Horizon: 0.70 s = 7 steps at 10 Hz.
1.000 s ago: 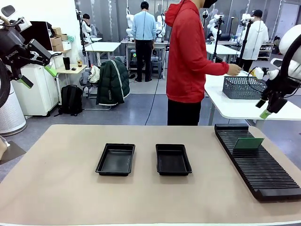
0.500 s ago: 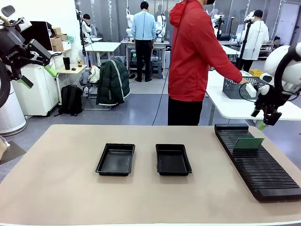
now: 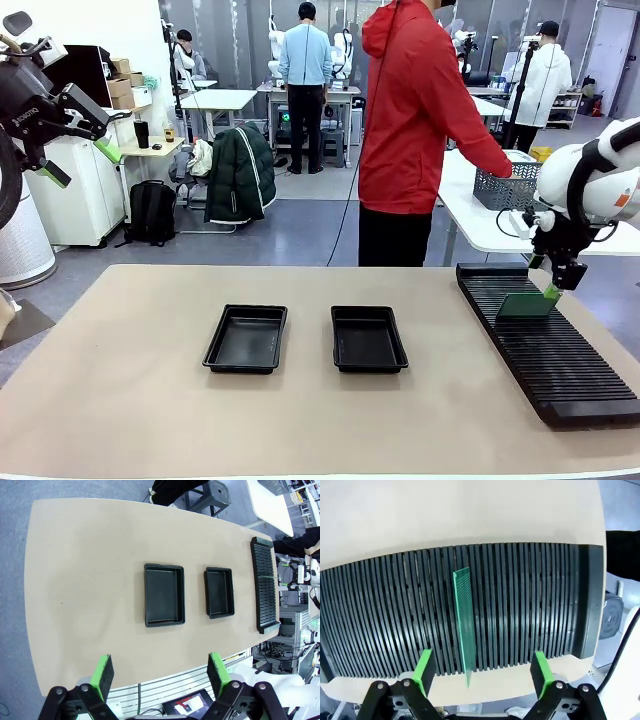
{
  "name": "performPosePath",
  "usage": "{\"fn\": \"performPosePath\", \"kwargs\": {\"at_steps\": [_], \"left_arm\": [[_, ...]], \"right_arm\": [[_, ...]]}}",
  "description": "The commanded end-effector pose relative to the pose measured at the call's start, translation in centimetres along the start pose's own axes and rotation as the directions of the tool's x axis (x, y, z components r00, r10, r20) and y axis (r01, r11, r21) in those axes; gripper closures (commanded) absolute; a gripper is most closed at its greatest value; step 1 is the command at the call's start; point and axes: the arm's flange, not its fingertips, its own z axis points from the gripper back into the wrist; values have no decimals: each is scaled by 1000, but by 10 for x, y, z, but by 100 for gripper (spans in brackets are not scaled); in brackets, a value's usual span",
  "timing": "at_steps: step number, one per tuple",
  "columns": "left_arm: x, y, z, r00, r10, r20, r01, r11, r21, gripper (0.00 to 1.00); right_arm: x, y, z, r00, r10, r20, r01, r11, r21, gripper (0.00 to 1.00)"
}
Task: Inspect and transfer BCBs to ESD trays.
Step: Pick up the Blank PCB from the PCB Rack and place it in the left ESD tray.
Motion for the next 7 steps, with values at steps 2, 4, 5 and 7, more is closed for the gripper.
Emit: {"fn": "performPosePath", "kwargs": {"at_steps": [2,4,5,7], "left_arm": [[0,2,-2,1000,3,9,-3,1000,-4,0],[0,2,-2,1000,3,9,-3,1000,-4,0],[0,2,-2,1000,3,9,-3,1000,-4,0],[0,2,-2,1000,3,9,-3,1000,-4,0]], "right_arm": [[2,7,-15,999,-8,-53,7,1000,-20,0],[2,14,-20,998,-3,-63,1,1000,-20,0],[2,17,-22,998,-1,-70,0,1000,-14,0],[2,23,-25,998,-1,-69,1,1000,-11,0]]}}
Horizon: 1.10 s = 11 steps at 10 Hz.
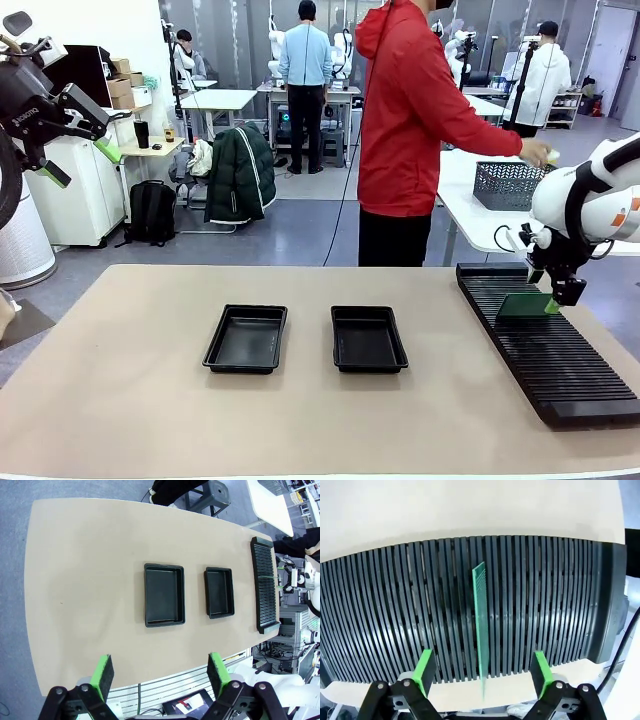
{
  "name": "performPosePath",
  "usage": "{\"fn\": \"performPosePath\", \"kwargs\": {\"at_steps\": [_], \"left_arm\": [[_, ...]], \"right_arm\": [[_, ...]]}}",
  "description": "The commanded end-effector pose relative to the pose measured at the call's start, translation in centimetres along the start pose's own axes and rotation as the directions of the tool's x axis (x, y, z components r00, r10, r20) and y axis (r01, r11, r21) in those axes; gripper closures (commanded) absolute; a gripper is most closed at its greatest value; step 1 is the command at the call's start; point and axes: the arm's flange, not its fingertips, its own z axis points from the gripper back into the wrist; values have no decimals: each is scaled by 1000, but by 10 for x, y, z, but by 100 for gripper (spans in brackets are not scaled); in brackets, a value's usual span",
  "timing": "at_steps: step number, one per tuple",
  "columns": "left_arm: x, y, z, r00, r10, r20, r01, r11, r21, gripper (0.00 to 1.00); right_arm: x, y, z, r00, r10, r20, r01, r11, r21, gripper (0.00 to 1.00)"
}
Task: Inspect and transfer BCBs to ESD trays.
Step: Pick up the Blank PCB from the PCB Rack and place it in the left ESD tray.
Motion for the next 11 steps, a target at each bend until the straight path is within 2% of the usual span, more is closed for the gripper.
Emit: {"fn": "performPosePath", "kwargs": {"at_steps": [1,2,10,11], "left_arm": [[0,2,-2,1000,3,9,-3,1000,-4,0],[0,2,-2,1000,3,9,-3,1000,-4,0],[0,2,-2,1000,3,9,-3,1000,-4,0],[0,2,-2,1000,3,9,-3,1000,-4,0]], "right_arm": [[5,11,-1,1000,-13,-17,13,999,-31,0],[0,0,0,1000,0,0,0,1000,0,0],[1,0,-2,1000,5,-3,-5,1000,-15,0],[3,1,-4,1000,16,0,-16,999,-32,6]]}}
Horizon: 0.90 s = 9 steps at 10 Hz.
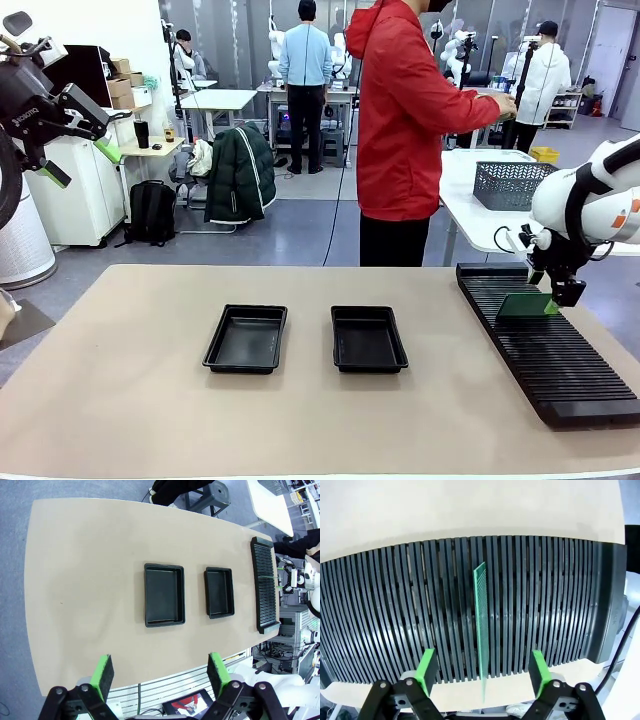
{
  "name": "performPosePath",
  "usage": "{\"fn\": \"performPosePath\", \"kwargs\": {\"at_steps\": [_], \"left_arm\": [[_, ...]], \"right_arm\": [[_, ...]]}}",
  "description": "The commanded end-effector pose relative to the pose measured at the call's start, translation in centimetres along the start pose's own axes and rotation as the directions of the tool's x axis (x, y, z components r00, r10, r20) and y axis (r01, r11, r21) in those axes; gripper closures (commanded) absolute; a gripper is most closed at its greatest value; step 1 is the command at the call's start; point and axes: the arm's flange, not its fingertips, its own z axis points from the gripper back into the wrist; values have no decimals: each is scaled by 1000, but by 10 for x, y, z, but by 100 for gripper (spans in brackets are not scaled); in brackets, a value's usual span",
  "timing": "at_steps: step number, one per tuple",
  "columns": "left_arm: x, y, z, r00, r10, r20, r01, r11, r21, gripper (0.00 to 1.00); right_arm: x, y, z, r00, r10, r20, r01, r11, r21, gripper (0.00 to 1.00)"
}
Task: Inspect and transfer BCBs to ESD trays.
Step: Pick up the Blank PCB from the PCB Rack and place it in the left ESD tray.
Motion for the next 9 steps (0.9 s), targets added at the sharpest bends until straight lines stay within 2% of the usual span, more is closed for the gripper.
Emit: {"fn": "performPosePath", "kwargs": {"at_steps": [1,4,9], "left_arm": [[0,2,-2,1000,3,10,-3,1000,-4,0],[0,2,-2,1000,3,10,-3,1000,-4,0],[0,2,-2,1000,3,10,-3,1000,-4,0]], "right_arm": [[3,2,-6,1000,28,3,-28,999,-26,8],[5,3,-6,999,49,20,-49,998,-31,23],[11,1,-9,998,59,-3,-59,998,-18,43]]}}
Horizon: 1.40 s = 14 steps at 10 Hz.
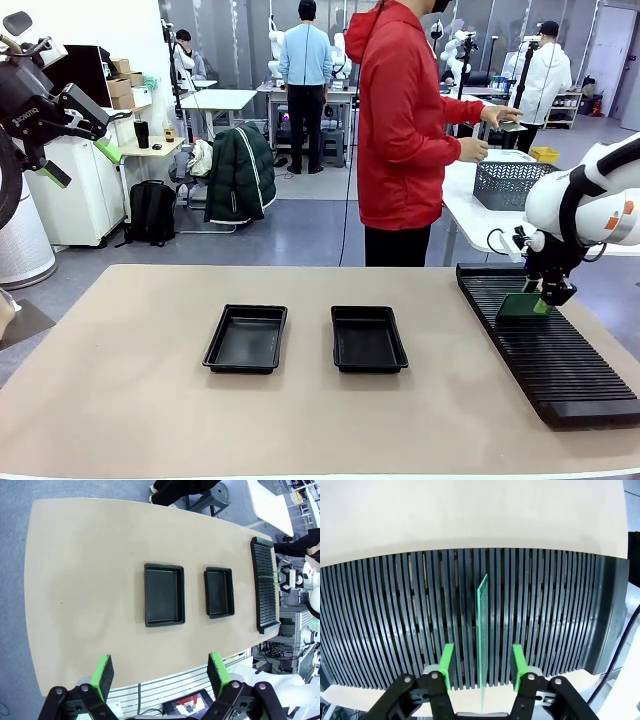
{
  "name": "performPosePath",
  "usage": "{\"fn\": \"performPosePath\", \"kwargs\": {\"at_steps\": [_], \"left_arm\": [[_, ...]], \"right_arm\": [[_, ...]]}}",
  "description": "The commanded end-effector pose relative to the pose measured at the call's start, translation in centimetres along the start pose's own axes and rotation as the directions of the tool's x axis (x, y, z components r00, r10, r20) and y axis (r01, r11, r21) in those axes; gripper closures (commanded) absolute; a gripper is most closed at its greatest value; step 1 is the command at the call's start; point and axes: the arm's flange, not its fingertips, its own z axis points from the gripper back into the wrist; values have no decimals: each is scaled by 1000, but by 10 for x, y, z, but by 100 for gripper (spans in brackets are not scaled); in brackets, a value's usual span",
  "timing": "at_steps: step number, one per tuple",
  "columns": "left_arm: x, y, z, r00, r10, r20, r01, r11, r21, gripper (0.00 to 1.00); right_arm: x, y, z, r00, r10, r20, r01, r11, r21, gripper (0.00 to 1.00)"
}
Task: Inspect and transfer BCBs to ESD trays.
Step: Pick up the Blank PCB from the PCB Rack and place it in the left ESD tray.
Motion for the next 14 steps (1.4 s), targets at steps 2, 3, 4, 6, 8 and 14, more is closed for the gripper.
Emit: {"fn": "performPosePath", "kwargs": {"at_steps": [2,3,4,6,8,14], "left_arm": [[0,2,-2,1000,3,10,-3,1000,-4,0],[0,2,-2,1000,3,10,-3,1000,-4,0],[0,2,-2,1000,3,10,-3,1000,-4,0],[0,2,-2,1000,3,10,-3,1000,-4,0],[0,2,-2,1000,3,10,-3,1000,-4,0],[0,2,-2,1000,3,10,-3,1000,-4,0]], "right_arm": [[2,0,-4,999,25,-20,-26,999,-35,51],[1,0,-4,999,29,-24,-30,999,-35,57],[2,0,-4,999,32,-33,-33,999,-34,59],[4,-1,-5,998,42,-44,-43,999,-30,68],[6,-1,-3,997,50,-56,-52,998,-28,76],[9,0,-2,996,54,-78,-55,998,-18,100]]}}
